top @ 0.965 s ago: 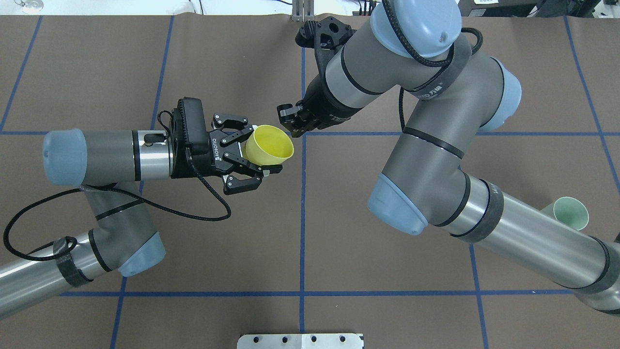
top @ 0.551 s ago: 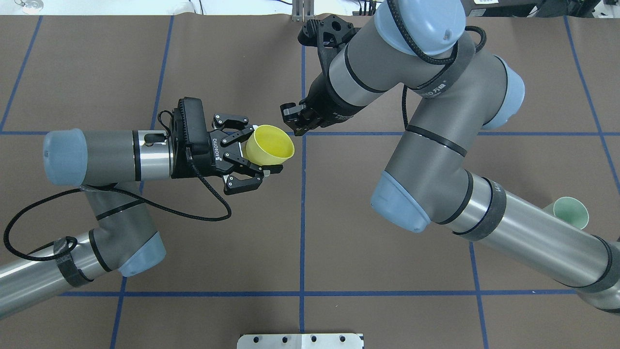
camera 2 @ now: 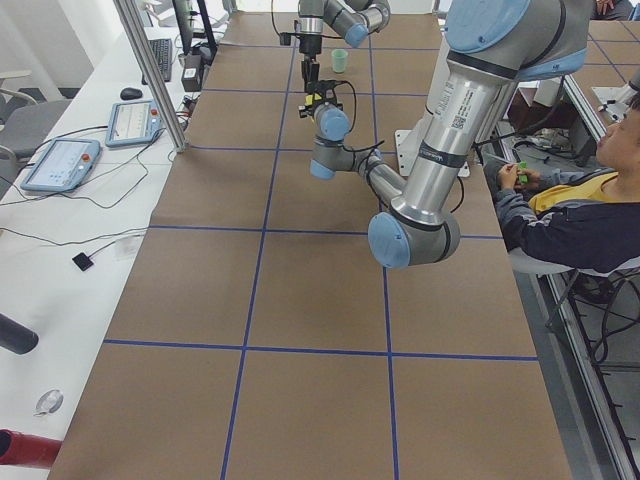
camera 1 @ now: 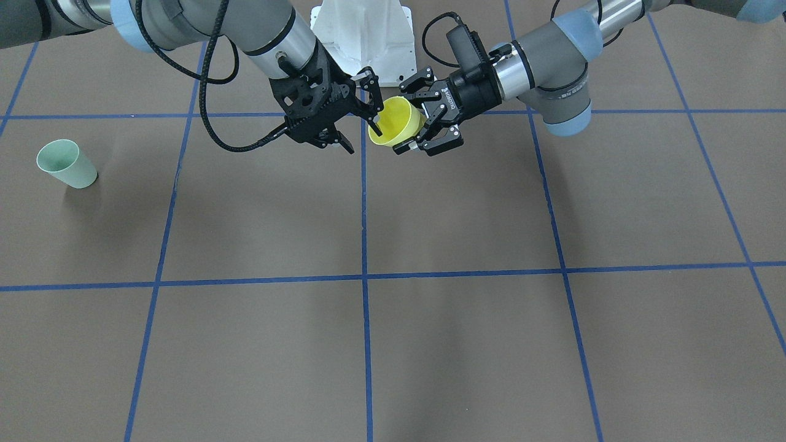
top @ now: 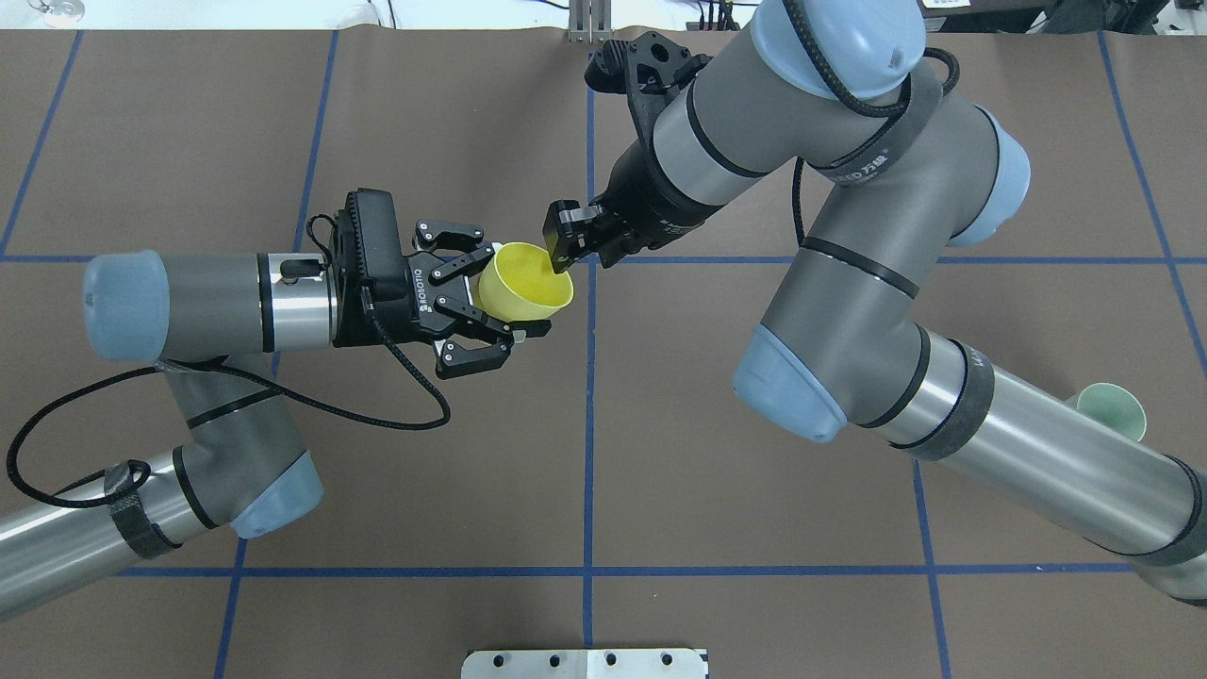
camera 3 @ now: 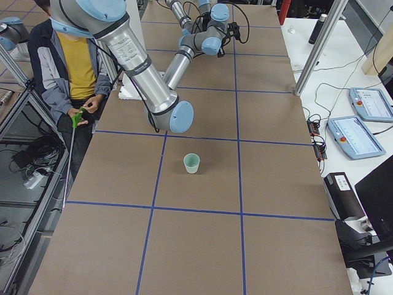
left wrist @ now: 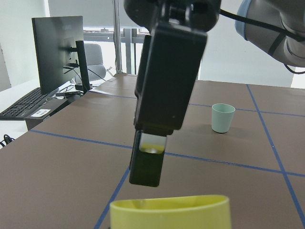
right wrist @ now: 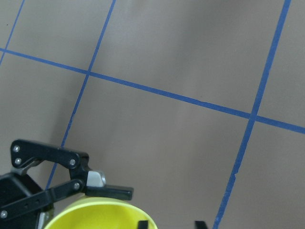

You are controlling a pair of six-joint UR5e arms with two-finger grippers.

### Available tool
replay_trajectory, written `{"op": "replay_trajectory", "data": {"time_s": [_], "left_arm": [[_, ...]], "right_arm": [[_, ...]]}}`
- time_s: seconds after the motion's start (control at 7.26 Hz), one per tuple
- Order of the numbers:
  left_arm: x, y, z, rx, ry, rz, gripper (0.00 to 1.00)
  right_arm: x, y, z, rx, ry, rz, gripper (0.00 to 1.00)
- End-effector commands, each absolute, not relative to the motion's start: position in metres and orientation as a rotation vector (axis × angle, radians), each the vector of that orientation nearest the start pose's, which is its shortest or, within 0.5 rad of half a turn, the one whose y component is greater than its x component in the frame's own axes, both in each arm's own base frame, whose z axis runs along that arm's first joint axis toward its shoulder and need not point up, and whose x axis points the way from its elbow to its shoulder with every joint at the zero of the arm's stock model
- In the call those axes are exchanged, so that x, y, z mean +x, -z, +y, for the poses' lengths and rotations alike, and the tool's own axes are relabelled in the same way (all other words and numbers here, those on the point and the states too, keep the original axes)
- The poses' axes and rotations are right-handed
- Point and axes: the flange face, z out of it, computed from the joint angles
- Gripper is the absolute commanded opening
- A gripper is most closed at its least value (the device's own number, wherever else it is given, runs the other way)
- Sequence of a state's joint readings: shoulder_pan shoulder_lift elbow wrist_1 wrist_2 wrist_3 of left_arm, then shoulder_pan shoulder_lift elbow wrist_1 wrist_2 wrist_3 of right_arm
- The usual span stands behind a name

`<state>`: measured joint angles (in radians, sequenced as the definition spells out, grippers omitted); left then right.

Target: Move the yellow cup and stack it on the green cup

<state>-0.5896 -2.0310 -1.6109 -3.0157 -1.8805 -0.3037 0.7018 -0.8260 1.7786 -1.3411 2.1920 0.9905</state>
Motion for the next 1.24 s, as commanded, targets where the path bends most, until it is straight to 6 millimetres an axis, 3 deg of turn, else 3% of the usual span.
{"op": "replay_trajectory", "data": {"time_s": [0.0,0.96,1.1], "left_arm": [[0.426,-0.225,-0.410,1.484,-0.738,1.369,0.33],[0.424,-0.219,-0.409,1.513,-0.735,1.386,0.33],[0.424,-0.219,-0.409,1.513,-0.735,1.386,0.33]], "right_arm": [[-0.433,-0.104,-0.461,0.233,0.282,-1.256,0.64],[-0.444,-0.090,-0.446,0.224,0.340,-1.298,0.48],[-0.445,-0.090,-0.445,0.230,0.352,-1.298,0.37]]}}
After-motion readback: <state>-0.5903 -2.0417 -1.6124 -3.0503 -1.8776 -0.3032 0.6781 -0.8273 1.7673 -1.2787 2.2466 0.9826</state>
